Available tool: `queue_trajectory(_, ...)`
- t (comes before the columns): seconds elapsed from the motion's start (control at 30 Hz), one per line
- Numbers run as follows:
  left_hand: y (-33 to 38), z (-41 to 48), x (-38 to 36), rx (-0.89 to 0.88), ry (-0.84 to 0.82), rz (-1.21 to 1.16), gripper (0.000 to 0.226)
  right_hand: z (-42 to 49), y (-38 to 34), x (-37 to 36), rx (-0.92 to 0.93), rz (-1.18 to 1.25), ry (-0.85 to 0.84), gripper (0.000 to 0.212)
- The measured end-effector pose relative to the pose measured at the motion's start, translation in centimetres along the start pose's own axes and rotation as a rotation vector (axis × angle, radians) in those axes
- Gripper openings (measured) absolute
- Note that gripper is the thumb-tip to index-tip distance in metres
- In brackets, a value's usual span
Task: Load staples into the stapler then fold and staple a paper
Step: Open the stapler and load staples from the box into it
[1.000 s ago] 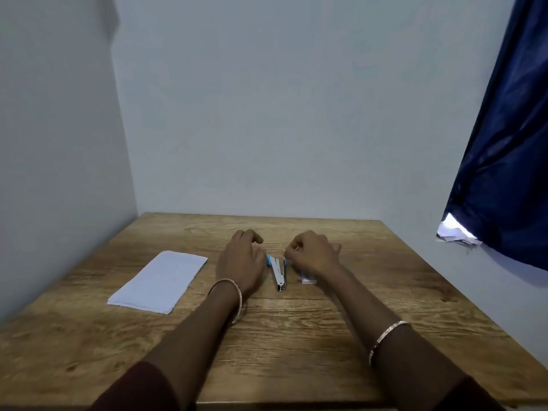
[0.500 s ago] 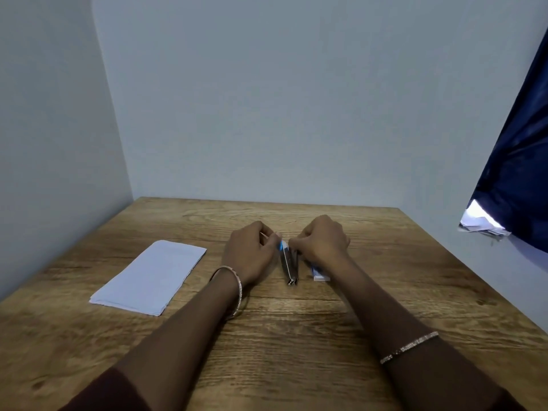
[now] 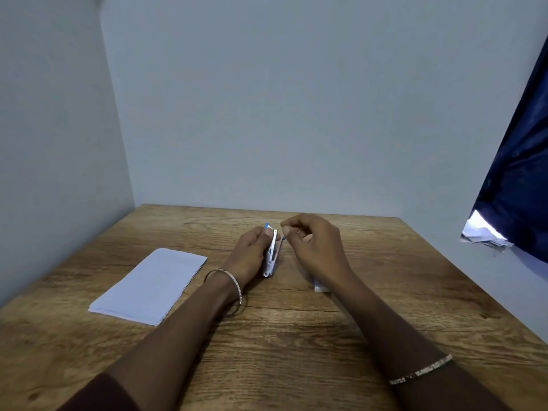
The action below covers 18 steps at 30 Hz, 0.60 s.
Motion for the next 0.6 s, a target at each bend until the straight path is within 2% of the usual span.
queue_trajectory(0.1,0.3,0.1,0.2,0.026,-0.001,-0.178,0.031,-0.3,0.3,-0.5,0.085,-0.009,-0.144,0.033)
queue_trajectory(0.17,0.4,0.0,0.4,0.015,-0.031,-0.174,0.031,-0.4,0.5,-0.6,0.13,-0.032,-0.225,0.041)
queue_trajectory(0.4,0.2,-0.3,0.2,-0.062,-0.178,0.047,0.04,-0.2,0.9,0.6,0.042,0.081,-0.337,0.044)
queue_trajectory(0.6,-0.2,-0.4,0.1,-0.089,-0.215,0.114,0.04,0.2,1.2,0.9,0.1,0.079,-0.375,0.051)
Point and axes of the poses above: each hand's wrist, its own z-axis towards the middle knuckle, its own x-axis out of the back of the hand, y = z × x, the point moved 1 cm from there along z, towards the middle knuckle, and after that the axes turned 2 degrees about -y, right-handed, at the moved point
